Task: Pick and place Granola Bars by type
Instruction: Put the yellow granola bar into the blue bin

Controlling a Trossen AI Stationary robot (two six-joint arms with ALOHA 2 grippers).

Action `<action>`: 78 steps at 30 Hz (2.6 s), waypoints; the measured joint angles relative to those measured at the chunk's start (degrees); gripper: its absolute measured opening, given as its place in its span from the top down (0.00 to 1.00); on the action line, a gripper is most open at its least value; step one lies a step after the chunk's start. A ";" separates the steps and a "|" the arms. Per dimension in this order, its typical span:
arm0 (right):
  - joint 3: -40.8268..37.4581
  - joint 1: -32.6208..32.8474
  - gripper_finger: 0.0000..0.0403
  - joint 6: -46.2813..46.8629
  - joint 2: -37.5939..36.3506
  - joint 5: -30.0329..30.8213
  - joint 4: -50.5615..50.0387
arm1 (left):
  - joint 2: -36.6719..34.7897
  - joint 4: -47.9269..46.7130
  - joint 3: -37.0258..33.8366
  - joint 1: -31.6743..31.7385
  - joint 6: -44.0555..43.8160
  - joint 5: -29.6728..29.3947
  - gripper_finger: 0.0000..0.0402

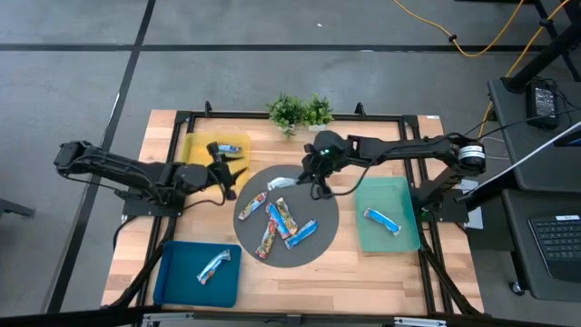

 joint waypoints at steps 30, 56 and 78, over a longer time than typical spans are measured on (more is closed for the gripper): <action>-10.51 4.79 0.96 -5.76 -4.06 -4.71 26.84 | -0.32 7.74 0.00 -10.34 -0.91 16.19 0.63; -10.51 4.74 0.96 -8.45 2.40 -3.60 32.82 | 0.50 5.64 0.00 -10.23 5.74 17.16 0.62; -10.49 4.74 0.96 -8.60 2.40 -3.62 35.05 | 8.80 23.02 0.00 -10.19 14.34 13.26 0.37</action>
